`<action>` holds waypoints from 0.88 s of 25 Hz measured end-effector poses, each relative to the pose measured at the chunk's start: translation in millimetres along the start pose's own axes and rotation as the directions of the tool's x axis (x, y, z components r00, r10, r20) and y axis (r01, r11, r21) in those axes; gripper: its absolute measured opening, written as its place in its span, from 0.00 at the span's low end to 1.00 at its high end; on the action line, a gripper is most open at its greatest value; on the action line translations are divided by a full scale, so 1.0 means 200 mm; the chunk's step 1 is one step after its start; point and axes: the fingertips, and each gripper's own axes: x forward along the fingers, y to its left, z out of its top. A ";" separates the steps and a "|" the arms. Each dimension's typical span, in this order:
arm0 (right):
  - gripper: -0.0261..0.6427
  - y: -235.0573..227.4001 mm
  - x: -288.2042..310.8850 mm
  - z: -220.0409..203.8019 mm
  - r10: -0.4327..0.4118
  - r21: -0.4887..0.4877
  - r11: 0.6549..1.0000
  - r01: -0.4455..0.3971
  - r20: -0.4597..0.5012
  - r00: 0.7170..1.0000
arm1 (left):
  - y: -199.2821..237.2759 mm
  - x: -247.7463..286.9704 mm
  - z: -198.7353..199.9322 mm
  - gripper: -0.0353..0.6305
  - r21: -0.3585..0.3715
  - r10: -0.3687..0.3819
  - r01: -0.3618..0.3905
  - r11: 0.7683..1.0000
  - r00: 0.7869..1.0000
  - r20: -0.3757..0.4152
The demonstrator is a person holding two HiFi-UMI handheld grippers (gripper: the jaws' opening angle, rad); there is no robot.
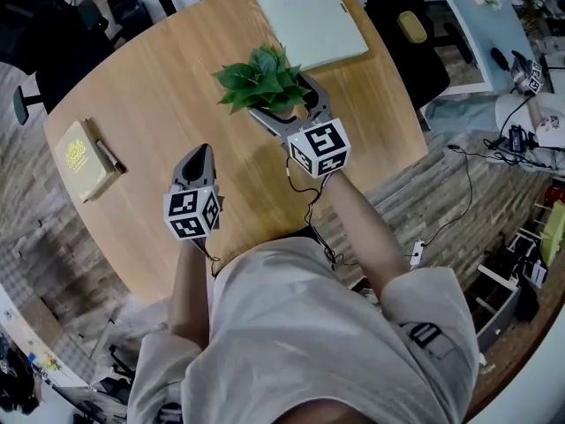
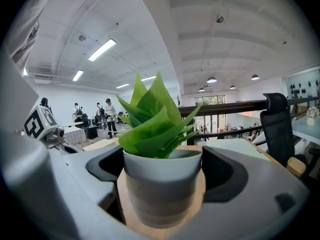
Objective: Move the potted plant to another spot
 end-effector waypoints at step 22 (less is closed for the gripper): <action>0.77 -0.27 0.53 -0.17 -0.006 0.051 0.999 0.008 -0.041 0.999 | 0.16 0.36 0.00 0.07 -0.052 0.032 -0.035 0.998 0.998 -0.055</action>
